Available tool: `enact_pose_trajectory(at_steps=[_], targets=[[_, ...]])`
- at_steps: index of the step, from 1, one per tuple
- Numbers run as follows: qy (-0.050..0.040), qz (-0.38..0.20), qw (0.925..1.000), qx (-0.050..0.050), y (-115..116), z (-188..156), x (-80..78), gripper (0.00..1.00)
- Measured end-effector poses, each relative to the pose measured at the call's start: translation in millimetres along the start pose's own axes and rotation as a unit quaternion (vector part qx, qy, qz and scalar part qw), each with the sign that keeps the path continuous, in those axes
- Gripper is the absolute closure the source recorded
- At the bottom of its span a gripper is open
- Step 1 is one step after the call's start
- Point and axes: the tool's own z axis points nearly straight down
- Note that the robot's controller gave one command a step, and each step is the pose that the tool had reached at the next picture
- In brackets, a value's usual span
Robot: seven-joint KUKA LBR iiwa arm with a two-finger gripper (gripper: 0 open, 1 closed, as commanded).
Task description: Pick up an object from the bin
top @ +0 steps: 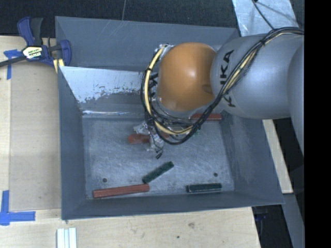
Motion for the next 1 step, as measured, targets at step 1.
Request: enact_pose_trajectory(at_steps=[1], targets=[[-0.0003,0.0,1.0,0.0,-0.2,0.2,-0.3,1.0]])
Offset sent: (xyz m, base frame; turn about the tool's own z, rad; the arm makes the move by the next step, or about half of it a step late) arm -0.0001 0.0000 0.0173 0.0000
